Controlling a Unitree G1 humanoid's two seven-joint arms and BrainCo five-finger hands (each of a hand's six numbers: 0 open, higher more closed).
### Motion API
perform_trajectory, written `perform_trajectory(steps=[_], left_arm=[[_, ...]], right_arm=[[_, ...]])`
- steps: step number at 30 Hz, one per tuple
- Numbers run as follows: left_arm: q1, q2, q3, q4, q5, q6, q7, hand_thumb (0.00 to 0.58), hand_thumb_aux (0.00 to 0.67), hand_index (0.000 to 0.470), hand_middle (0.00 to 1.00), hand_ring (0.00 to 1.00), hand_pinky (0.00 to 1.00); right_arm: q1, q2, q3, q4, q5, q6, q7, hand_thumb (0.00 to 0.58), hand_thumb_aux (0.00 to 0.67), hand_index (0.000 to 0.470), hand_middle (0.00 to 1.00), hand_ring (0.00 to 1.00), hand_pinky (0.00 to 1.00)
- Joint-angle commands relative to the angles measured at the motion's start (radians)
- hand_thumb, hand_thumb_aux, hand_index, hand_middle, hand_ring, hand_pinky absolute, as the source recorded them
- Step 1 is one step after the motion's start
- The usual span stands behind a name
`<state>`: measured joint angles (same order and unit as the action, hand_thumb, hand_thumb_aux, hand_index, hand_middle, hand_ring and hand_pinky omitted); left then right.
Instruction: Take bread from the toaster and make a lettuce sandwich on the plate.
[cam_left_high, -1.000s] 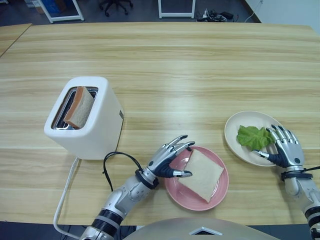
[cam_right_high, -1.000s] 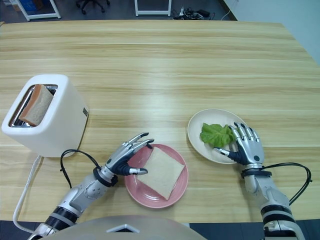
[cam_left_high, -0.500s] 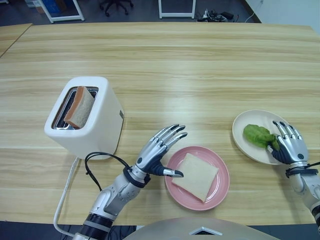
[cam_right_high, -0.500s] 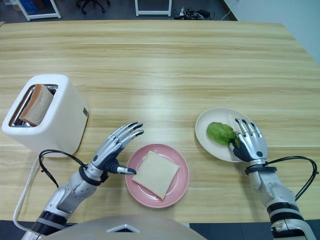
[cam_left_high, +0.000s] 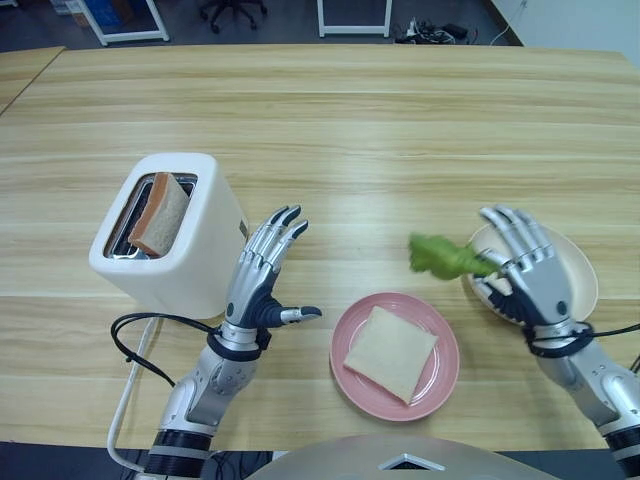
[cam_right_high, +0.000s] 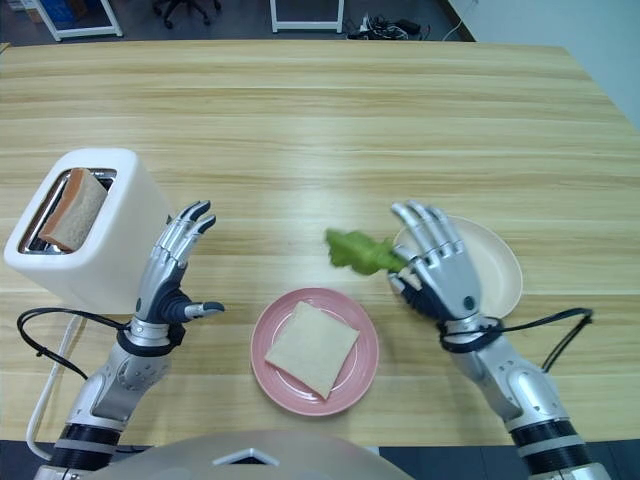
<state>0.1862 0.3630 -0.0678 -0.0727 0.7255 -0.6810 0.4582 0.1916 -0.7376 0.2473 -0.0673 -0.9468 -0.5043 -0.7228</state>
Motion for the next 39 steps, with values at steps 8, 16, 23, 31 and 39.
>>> perform_trajectory(steps=[8, 16, 23, 31, 39], left_arm=[[-0.022, 0.042, 0.122, 0.003, -0.024, 0.011, 0.015, 0.000, 0.000, 0.000, 0.00, 0.00, 0.00], [-0.021, 0.086, 0.287, -0.085, -0.003, 0.069, 0.048, 0.000, 0.000, 0.000, 0.00, 0.00, 0.00], [0.006, 0.134, 0.490, -0.169, 0.074, 0.218, 0.064, 0.000, 0.000, 0.000, 0.00, 0.00, 0.00], [0.104, 0.211, 0.553, -0.094, 0.114, 0.391, -0.071, 0.000, 0.000, 0.000, 0.00, 0.00, 0.00], [0.059, 0.297, 0.472, 0.021, 0.050, 0.445, -0.217, 0.000, 0.000, 0.000, 0.00, 0.00, 0.00]], right_arm=[[0.071, -0.011, 0.095, 0.027, -0.014, -0.202, 0.105, 0.580, 0.670, 0.470, 0.00, 0.00, 0.00], [0.078, -0.006, 0.088, 0.088, -0.018, -0.203, 0.167, 0.559, 0.541, 0.380, 0.00, 0.00, 0.00], [0.065, 0.010, 0.063, 0.113, -0.040, -0.150, 0.155, 0.000, 0.000, 0.000, 0.00, 0.00, 0.00], [0.064, 0.008, 0.032, 0.109, -0.048, -0.124, 0.130, 0.000, 0.000, 0.000, 0.00, 0.00, 0.00], [0.067, 0.018, 0.018, 0.088, -0.068, -0.108, 0.093, 0.000, 0.000, 0.000, 0.00, 0.00, 0.00]])
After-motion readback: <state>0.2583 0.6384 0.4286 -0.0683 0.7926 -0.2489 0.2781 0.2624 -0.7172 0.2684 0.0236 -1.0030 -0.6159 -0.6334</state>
